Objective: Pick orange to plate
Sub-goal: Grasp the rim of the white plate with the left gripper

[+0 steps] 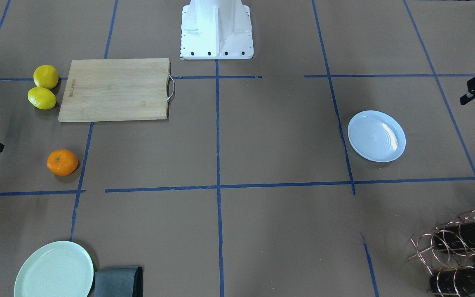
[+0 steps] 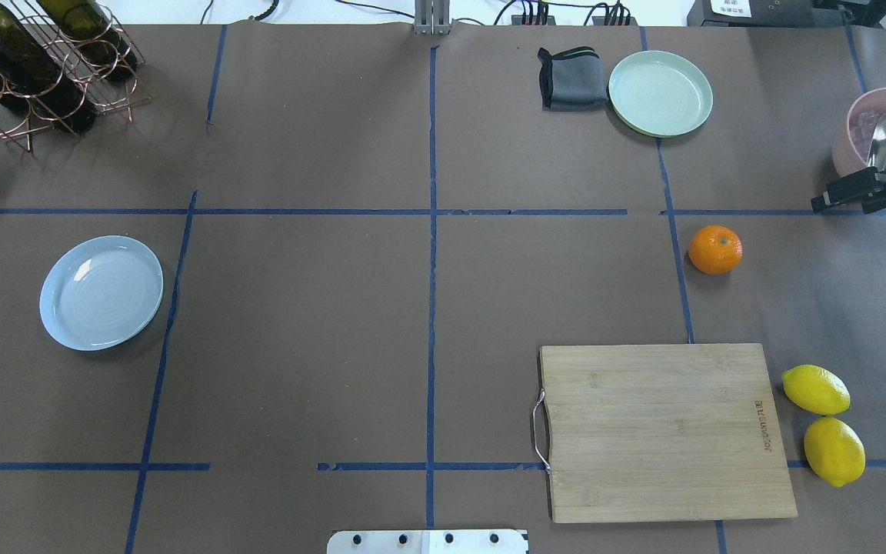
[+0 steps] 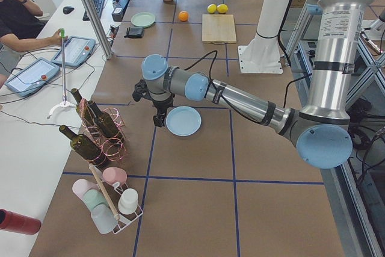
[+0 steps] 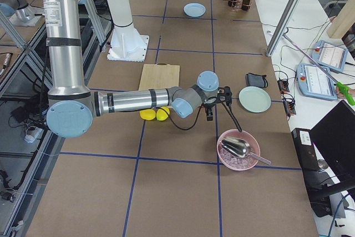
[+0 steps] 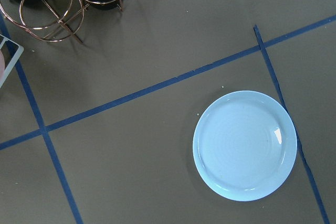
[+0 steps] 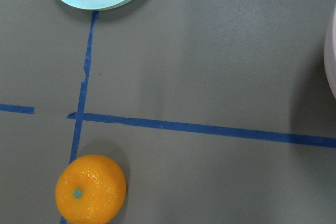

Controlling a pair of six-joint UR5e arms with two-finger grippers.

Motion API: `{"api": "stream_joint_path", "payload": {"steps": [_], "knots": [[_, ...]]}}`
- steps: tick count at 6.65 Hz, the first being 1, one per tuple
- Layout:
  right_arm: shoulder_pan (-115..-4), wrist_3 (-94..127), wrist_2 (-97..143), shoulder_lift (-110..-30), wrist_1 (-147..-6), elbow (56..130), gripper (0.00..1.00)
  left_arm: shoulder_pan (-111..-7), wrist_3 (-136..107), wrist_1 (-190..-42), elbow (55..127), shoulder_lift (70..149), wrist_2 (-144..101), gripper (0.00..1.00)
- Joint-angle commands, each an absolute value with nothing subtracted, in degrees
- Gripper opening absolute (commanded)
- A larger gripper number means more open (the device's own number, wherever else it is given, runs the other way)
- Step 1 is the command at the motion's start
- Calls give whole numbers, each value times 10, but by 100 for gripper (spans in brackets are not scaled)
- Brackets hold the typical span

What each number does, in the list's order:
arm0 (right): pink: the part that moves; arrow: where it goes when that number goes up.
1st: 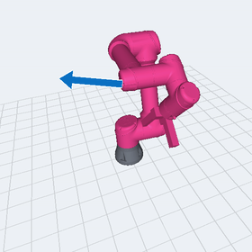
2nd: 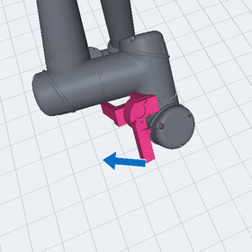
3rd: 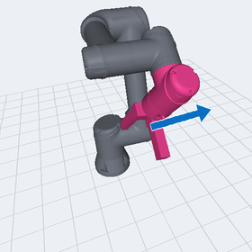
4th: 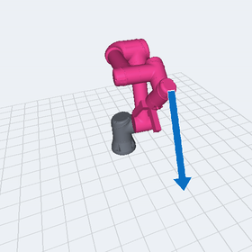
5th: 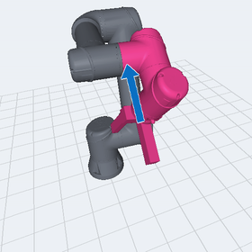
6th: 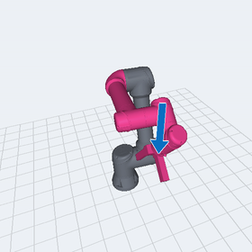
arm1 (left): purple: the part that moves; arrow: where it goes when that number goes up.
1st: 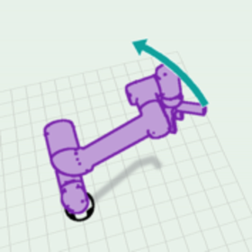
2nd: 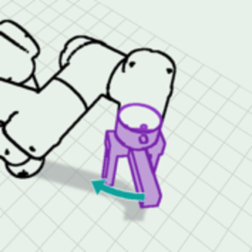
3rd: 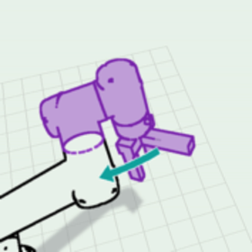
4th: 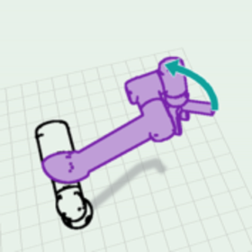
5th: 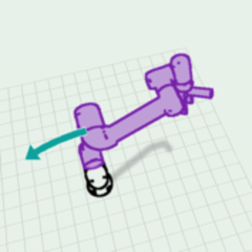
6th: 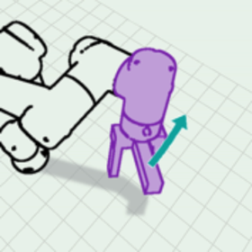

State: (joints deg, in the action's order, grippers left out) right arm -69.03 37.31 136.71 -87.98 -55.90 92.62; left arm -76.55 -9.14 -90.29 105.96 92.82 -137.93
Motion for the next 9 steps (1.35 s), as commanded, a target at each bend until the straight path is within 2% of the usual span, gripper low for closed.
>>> {"api": "stream_joint_path", "payload": {"steps": [1, 4, 6, 9], "knots": [[-690, 374, 1365, -882, -559, 928, 100, -690, -263, -1080, 996, 908, -1339, 100], [-693, 373, 1373, -881, -562, 938, 100, -639, -319, -1230, 877, 907, -1335, 98], [-735, 366, 1397, -879, -567, 943, 100, -612, -319, -1237, 865, 907, -1334, 95], [-736, 365, 1396, -882, -565, 940, 100, -578, -320, -1249, 857, 912, -1334, 89]]}}
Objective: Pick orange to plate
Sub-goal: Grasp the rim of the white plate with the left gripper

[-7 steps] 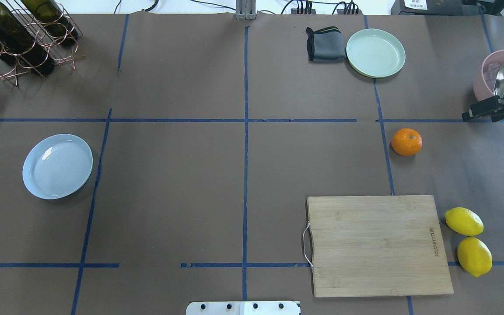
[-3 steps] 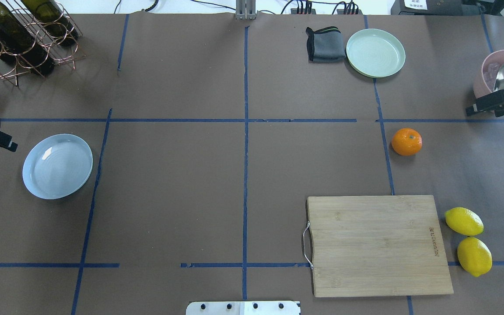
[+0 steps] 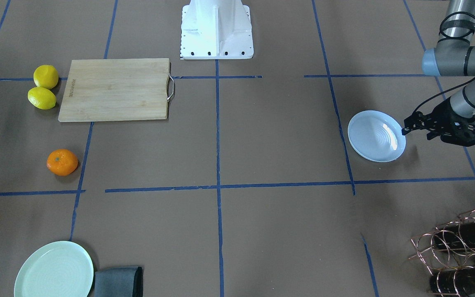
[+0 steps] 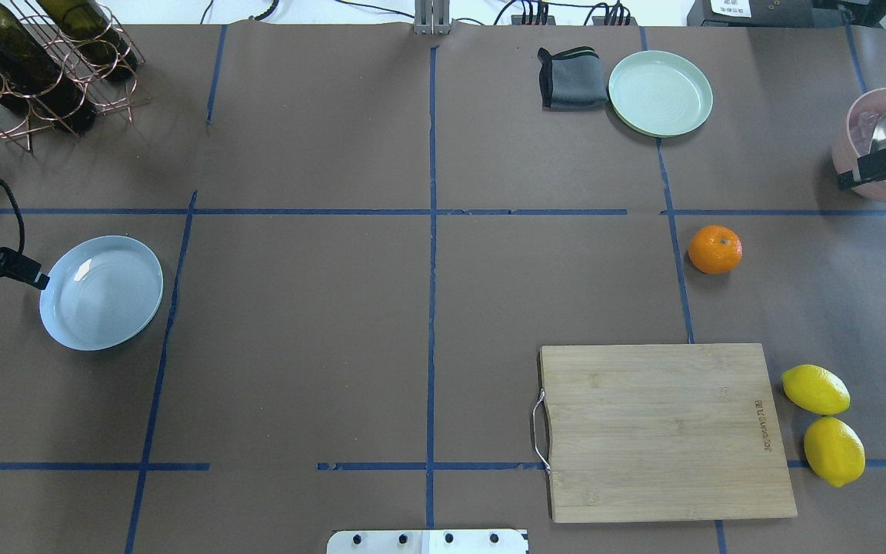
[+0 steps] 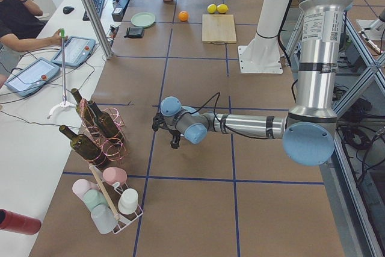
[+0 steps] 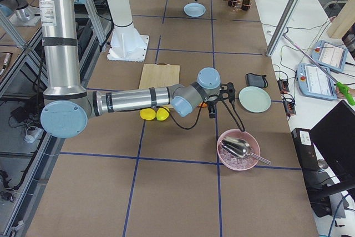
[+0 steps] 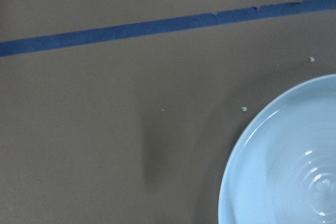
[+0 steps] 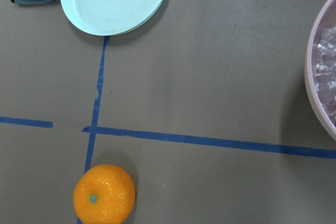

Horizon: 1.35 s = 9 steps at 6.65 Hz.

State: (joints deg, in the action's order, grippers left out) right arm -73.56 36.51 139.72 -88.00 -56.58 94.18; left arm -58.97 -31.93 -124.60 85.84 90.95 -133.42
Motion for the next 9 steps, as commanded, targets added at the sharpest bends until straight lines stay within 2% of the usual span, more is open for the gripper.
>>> {"api": "stream_joint_path", "payload": {"steps": [1, 2, 3, 4, 5, 7, 9], "knots": [[-737, 365, 1397, -882, -565, 941, 100, -568, -319, -1250, 847, 914, -1333, 86], [-737, 365, 1397, -884, -565, 941, 100, -565, -320, -1253, 845, 918, -1334, 85], [-737, 365, 1397, -888, -563, 941, 100, -563, -320, -1253, 843, 918, -1334, 65], [-737, 364, 1397, -889, -563, 941, 100, -563, -320, -1253, 843, 918, -1334, 17], [-737, 363, 1397, -891, -562, 941, 100, -563, -319, -1253, 843, 918, -1336, 0], [-736, 361, 1395, -894, -562, 941, 100, -563, -330, -1254, 873, 922, -1421, 0], [-737, 361, 1396, -896, -561, 942, 100, -563, -511, -1254, 917, 1010, -1468, 0]]}}
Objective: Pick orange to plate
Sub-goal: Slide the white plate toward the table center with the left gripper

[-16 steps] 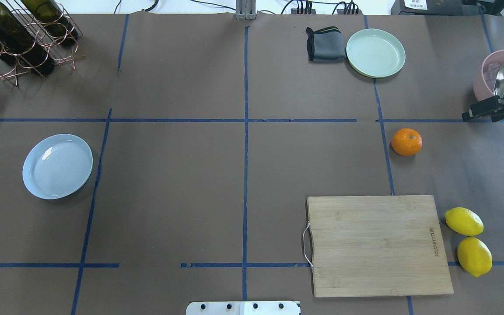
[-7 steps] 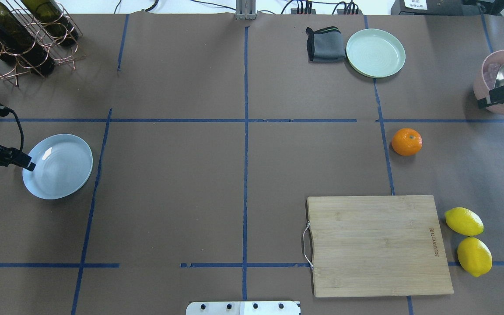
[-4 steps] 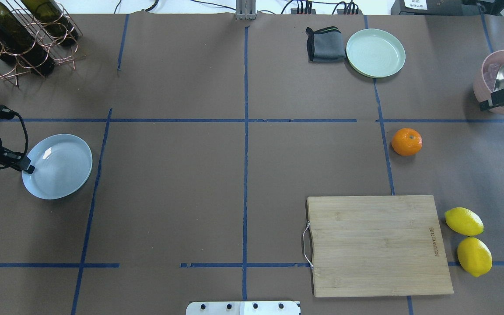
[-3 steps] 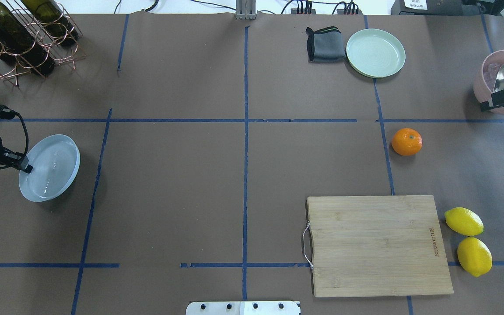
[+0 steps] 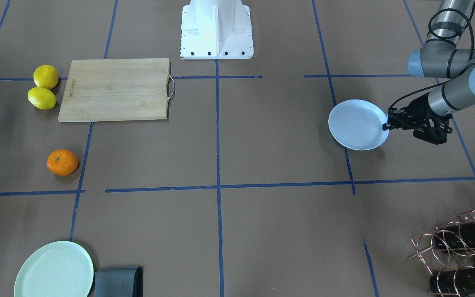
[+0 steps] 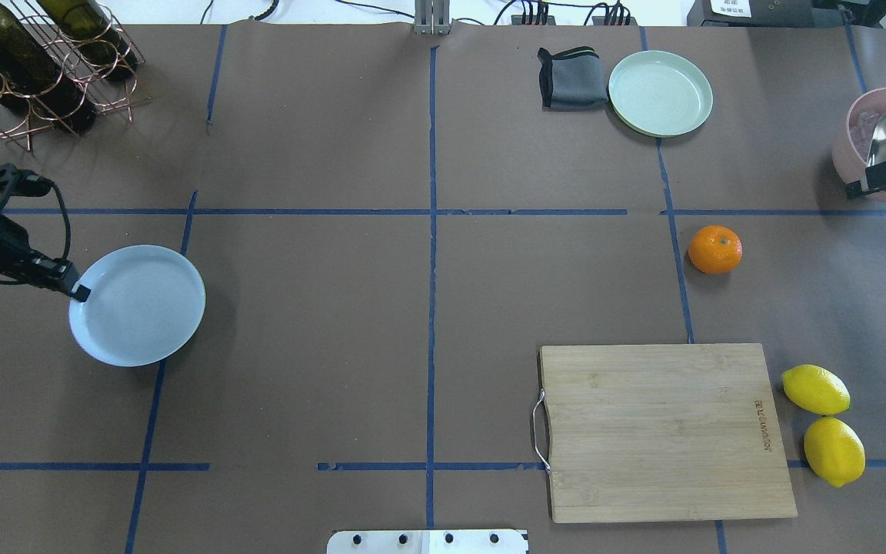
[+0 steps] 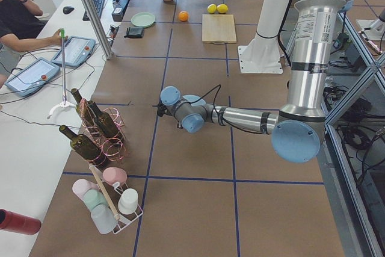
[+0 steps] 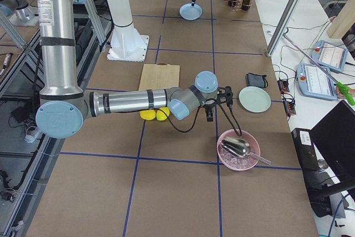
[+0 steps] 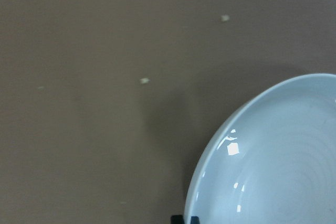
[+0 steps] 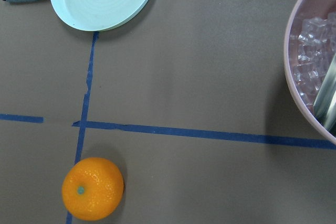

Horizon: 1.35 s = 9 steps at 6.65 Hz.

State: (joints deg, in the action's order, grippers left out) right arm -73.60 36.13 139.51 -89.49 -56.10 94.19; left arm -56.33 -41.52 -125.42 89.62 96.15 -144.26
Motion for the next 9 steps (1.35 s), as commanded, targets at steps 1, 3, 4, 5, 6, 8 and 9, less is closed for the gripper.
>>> {"api": "stream_joint_path", "payload": {"steps": [1, 3, 4, 5, 6, 8, 9], "knots": [[-737, 361, 1396, -896, -560, 942, 100, -556, -610, -1255, 910, 1079, -1467, 0], [-737, 361, 1397, -901, -559, 943, 100, -415, -746, -1255, 865, 1208, -1382, 0], [-737, 361, 1397, -901, -559, 943, 100, -377, -768, -1257, 831, 1248, -1333, 0], [-737, 361, 1397, -903, -559, 944, 100, -360, -778, -1288, 806, 1257, -1310, 0], [-737, 361, 1397, -904, -559, 943, 100, -343, -801, -1328, 779, 1266, -1257, 0], [-736, 361, 1396, -906, -558, 943, 100, -336, -802, -1332, 773, 1267, -1248, 0], [-736, 361, 1396, -906, -558, 943, 100, -336, -803, -1334, 777, 1265, -1249, 6]]}}
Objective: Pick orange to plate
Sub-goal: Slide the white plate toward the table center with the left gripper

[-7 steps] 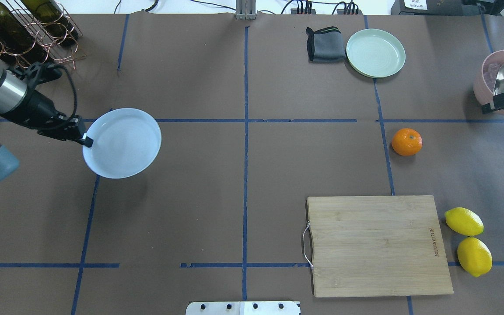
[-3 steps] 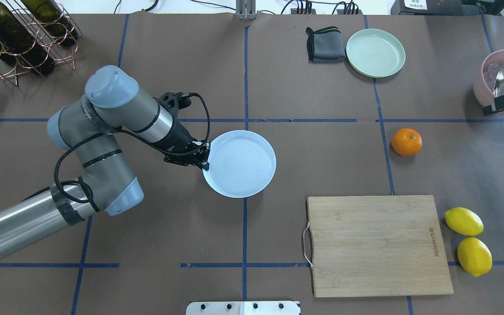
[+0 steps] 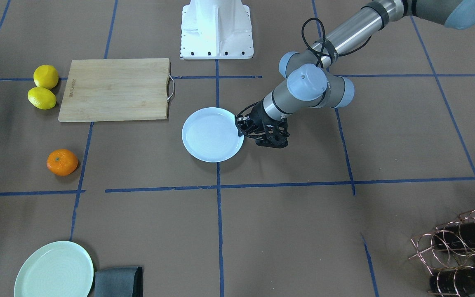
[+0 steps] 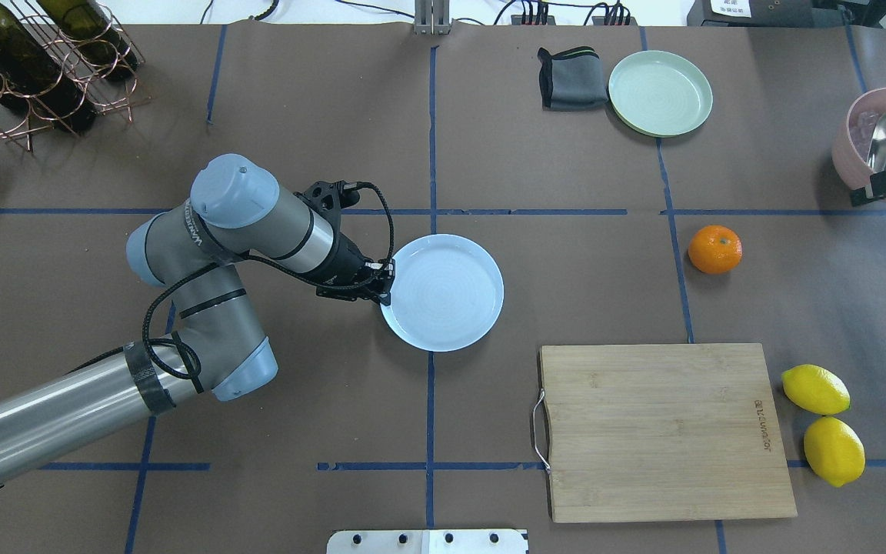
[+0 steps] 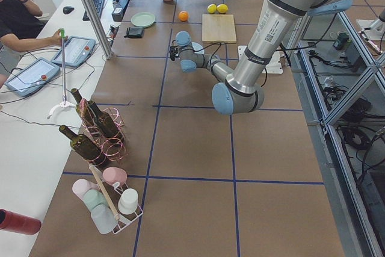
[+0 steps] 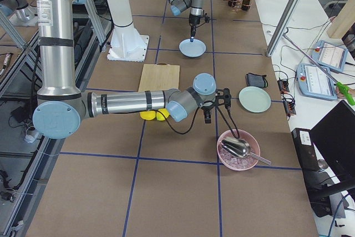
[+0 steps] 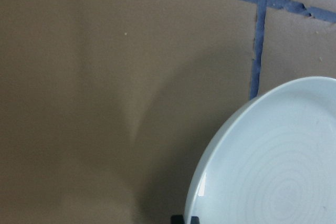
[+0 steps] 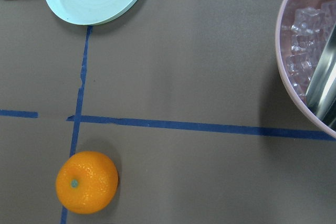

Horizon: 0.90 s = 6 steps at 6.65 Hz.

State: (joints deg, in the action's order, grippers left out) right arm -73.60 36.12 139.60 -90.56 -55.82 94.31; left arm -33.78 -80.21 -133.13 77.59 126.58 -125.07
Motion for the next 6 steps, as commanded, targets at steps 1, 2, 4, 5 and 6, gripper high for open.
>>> {"api": "stream_joint_path", "payload": {"steps": [1, 2, 4, 5, 6], "knots": [[-736, 362, 1394, -905, -558, 943, 100, -336, -802, -1334, 793, 1265, -1249, 69], [-736, 363, 1394, -905, -558, 943, 100, -339, -803, -1334, 809, 1262, -1248, 89], [-715, 372, 1389, -899, -558, 943, 100, -354, -816, -1333, 861, 1235, -1248, 96], [-688, 391, 1373, -895, -558, 943, 100, -366, -828, -1333, 929, 1196, -1249, 100], [-653, 454, 1340, -885, -557, 957, 100, -377, -830, -1333, 982, 1163, -1250, 100]]}}
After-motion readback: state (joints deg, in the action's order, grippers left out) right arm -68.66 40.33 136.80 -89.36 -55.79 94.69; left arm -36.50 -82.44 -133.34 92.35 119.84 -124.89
